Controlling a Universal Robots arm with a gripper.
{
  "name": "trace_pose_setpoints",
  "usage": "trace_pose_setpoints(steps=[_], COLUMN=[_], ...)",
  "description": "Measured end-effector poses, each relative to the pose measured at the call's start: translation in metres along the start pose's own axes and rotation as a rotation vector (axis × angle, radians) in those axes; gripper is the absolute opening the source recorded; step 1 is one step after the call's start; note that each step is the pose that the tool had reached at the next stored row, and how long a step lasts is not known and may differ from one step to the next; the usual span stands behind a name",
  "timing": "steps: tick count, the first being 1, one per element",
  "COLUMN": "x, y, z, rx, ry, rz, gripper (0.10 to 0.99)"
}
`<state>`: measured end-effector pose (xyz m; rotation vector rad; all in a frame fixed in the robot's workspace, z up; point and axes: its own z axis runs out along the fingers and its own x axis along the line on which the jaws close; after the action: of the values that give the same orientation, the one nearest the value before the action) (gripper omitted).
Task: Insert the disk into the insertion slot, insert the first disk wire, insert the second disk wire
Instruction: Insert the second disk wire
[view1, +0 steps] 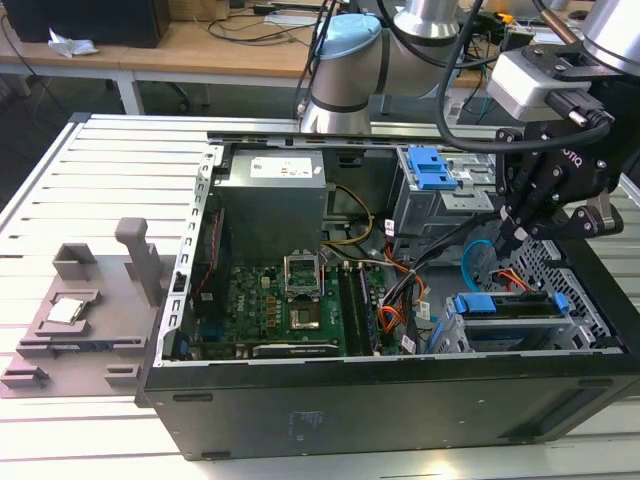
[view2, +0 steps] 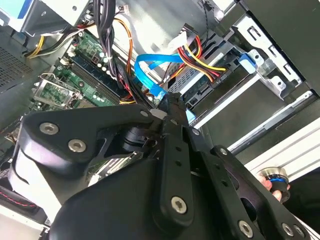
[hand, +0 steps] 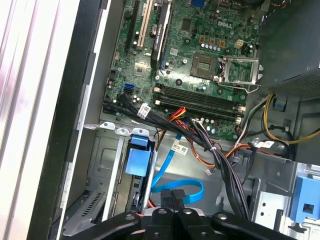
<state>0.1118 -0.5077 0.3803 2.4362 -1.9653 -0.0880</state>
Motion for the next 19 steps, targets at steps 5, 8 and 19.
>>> trace_pose_setpoints(steps=[5, 8, 19], x=[0.0, 0.0, -0.0142], y=[0.0, 0.0, 0.0019], z=[0.0, 0.0, -0.0032], rx=[0.0, -0.001, -0.008], ry=[0.0018, 0.0031, 0.0378], rz=[-0.001, -0.002, -0.003], gripper=[0.106, 0.106, 0.243])
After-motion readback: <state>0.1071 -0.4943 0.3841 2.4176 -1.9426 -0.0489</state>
